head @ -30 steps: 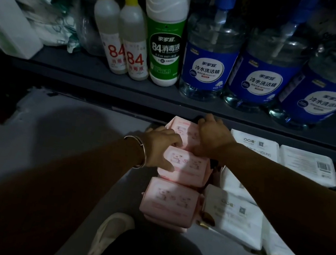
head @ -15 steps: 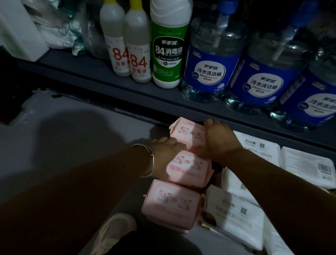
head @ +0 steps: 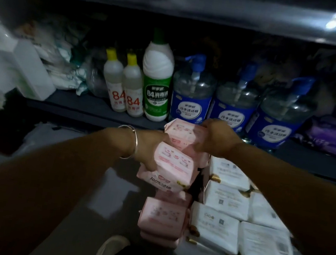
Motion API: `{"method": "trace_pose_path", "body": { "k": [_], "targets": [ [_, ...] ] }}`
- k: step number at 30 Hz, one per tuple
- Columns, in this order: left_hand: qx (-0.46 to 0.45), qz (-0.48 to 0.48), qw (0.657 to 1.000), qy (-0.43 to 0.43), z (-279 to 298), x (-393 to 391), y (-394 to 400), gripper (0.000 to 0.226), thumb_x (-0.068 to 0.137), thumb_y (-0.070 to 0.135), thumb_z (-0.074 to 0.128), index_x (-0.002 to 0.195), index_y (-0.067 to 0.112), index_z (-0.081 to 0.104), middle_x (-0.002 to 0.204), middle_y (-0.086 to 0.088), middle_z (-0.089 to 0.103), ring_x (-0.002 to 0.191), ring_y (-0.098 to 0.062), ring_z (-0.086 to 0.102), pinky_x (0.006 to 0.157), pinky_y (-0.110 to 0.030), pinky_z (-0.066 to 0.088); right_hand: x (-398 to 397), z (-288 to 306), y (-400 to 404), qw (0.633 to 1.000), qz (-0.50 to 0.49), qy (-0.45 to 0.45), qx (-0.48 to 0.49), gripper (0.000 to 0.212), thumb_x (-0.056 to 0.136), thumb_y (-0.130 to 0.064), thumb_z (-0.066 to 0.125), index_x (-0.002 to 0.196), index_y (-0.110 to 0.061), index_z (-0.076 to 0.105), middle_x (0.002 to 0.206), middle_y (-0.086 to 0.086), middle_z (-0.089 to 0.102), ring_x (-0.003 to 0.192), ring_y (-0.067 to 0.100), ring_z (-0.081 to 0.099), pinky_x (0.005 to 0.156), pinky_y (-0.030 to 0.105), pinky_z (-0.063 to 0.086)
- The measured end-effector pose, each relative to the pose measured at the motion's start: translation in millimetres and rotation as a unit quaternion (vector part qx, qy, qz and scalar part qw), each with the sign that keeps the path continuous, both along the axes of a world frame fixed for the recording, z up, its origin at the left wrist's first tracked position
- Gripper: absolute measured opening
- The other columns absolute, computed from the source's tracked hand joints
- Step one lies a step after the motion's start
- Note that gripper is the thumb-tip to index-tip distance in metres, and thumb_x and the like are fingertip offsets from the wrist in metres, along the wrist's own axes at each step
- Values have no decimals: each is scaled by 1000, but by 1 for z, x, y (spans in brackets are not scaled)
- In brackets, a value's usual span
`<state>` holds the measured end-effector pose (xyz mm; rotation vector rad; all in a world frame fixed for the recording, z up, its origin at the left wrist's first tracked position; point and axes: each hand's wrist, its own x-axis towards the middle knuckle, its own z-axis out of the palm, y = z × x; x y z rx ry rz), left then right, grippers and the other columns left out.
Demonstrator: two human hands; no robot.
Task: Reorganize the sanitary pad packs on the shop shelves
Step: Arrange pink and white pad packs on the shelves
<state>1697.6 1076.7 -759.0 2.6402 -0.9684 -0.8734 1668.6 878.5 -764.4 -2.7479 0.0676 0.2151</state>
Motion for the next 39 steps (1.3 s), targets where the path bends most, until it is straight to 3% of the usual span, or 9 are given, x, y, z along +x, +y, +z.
{"method": "trace_pose_path", "body": {
  "k": [4, 8, 14, 16, 18, 21, 29, 36, 39],
  "targets": [
    [-40, 29, 999, 15, 63, -1, 6, 58, 69, 8, 76, 115, 26, 47, 100, 12, 53, 96, -9, 53, 73, -17, 46, -8, 72, -11, 999, -12, -44, 9, 51, 72, -30, 77, 113, -7, 58, 108, 6, 61, 92, 18, 54, 75, 25, 43],
    [-75, 21, 997, -28, 126, -6, 5, 56, 69, 8, 77, 116, 22, 49, 106, 5, 57, 101, -15, 57, 83, -27, 51, -24, 145, -20, 994, -35, -96, 46, 45, 75, -28, 76, 113, -10, 59, 102, 0, 57, 91, 13, 53, 74, 23, 41],
    [-116, 23, 992, -48, 214, -10, -1, 56, 70, 12, 77, 118, 26, 50, 106, 10, 59, 95, -9, 58, 70, -15, 48, -41, 233, -29, 983, -55, -167, 50, 27, 78, -26, 74, 96, -10, 62, 88, 1, 59, 84, 16, 55, 67, 27, 47],
    [-119, 23, 991, -55, 236, -6, -8, 57, 71, 14, 77, 119, 28, 50, 107, 9, 60, 94, -8, 59, 67, -16, 50, -40, 253, -37, 978, -67, -188, 67, 31, 78, -25, 73, 99, -5, 64, 94, 6, 63, 85, 18, 58, 74, 31, 52],
    [-124, 26, 990, -60, 255, -1, -17, 58, 72, 14, 76, 122, 27, 50, 106, 10, 60, 91, -6, 59, 62, -16, 50, -39, 268, -47, 971, -81, -204, 94, 34, 77, -23, 75, 101, -1, 65, 99, 11, 66, 90, 23, 63, 82, 40, 55],
    [-155, 27, 986, -54, 279, 7, -33, 56, 73, 8, 75, 122, 23, 52, 110, 4, 61, 96, -9, 60, 76, -22, 55, -36, 288, -64, 959, -102, -232, 126, 36, 75, -23, 76, 101, -1, 66, 101, 13, 67, 94, 26, 65, 83, 45, 56],
    [-239, 49, 969, -31, 313, 51, -56, 47, 76, 1, 71, 115, 22, 55, 107, 0, 63, 90, -8, 63, 61, -16, 53, -6, 314, -92, 945, -139, -263, 134, 31, 80, -24, 73, 103, -7, 59, 97, 2, 59, 77, 10, 56, 55, 18, 46],
    [-249, 89, 961, -86, 316, 124, -50, 47, 74, 4, 73, 115, 20, 55, 103, 1, 63, 84, -8, 62, 57, -15, 54, 81, 304, -89, 946, -154, -269, 94, 35, 78, -26, 75, 102, -6, 59, 96, 2, 56, 81, 13, 53, 55, 17, 42],
    [-262, 106, 955, -96, 317, 158, -56, 49, 75, 1, 73, 118, 15, 54, 102, -2, 63, 82, -10, 63, 60, -17, 56, 113, 305, -93, 944, -161, -276, 81, 28, 78, -25, 74, 93, -7, 59, 88, 1, 55, 70, 10, 51, 56, 18, 41]
  ]
}}
